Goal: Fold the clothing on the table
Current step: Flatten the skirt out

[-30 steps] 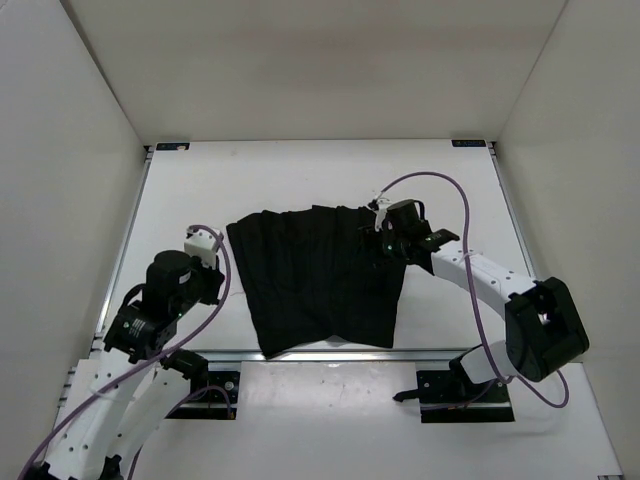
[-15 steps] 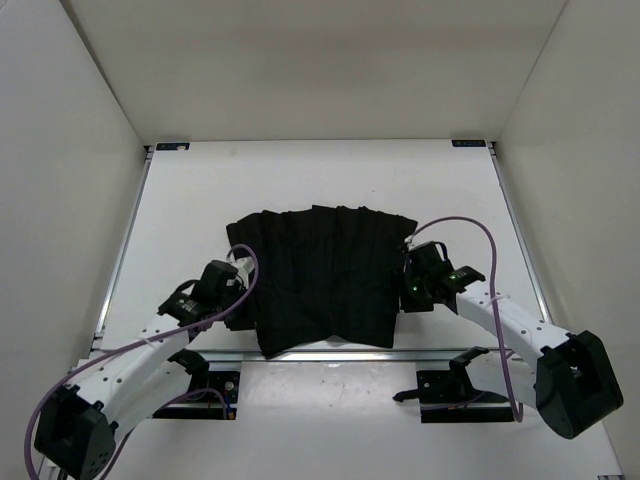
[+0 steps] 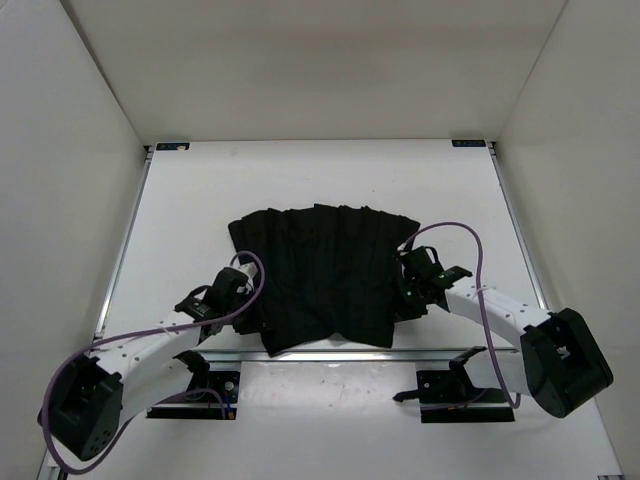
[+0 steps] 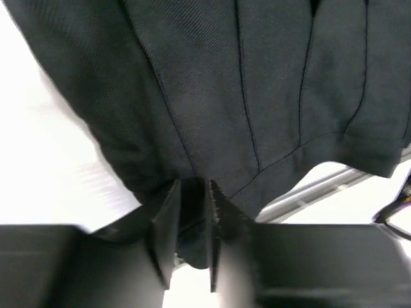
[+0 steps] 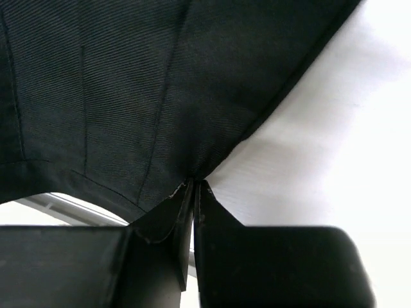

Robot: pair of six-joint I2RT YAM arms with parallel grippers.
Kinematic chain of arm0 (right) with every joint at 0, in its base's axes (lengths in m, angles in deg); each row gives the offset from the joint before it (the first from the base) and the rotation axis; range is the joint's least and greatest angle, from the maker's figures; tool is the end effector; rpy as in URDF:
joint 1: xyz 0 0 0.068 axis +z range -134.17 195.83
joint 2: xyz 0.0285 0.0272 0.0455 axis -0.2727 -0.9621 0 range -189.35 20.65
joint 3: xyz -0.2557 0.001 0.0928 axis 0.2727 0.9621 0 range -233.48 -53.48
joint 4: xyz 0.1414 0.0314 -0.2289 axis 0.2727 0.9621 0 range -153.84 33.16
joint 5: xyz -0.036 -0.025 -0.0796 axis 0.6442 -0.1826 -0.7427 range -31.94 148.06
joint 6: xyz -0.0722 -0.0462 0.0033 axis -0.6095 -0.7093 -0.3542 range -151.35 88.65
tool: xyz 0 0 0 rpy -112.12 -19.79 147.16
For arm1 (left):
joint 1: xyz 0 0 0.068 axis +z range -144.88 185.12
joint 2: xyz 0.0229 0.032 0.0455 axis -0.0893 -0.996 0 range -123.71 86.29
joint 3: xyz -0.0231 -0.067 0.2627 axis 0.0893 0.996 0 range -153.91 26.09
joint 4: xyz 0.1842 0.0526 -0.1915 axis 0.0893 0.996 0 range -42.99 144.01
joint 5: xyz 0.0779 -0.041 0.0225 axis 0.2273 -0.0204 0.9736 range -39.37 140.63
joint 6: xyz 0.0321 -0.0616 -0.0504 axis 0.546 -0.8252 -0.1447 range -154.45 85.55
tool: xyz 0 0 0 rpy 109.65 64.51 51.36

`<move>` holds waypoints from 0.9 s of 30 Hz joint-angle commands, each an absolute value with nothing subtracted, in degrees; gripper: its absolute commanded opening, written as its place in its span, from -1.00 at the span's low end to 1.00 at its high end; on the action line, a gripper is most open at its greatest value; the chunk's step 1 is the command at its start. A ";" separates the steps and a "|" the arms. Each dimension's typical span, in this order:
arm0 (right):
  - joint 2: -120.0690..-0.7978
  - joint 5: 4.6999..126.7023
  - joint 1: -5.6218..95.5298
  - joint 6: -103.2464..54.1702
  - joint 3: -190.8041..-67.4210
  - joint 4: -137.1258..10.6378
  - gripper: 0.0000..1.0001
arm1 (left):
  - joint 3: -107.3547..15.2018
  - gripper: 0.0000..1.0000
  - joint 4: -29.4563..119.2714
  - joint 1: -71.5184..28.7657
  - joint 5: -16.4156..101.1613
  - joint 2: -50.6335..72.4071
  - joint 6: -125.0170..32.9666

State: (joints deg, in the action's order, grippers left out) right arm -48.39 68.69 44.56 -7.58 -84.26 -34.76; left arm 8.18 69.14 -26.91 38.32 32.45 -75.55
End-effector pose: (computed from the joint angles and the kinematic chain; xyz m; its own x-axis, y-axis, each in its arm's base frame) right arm 0.1865 0.1183 0.1116 -0.9561 -0.0723 -0.2840 -0.1632 0.9362 0.3112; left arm 0.1479 -0.1115 0.0994 -0.9457 -0.1659 -0.2796 -0.0103 0.8749 -0.4841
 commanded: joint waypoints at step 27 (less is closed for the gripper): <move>-43.08 58.92 34.46 -8.33 -89.87 -44.24 -0.17 | -4.59 0.14 68.02 -19.31 47.30 24.59 -65.82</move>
State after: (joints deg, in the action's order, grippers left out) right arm -44.19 59.05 35.09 -10.07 -92.59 -44.18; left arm -8.65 66.08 -19.89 47.26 23.77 -64.49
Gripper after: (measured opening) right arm 0.411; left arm 0.569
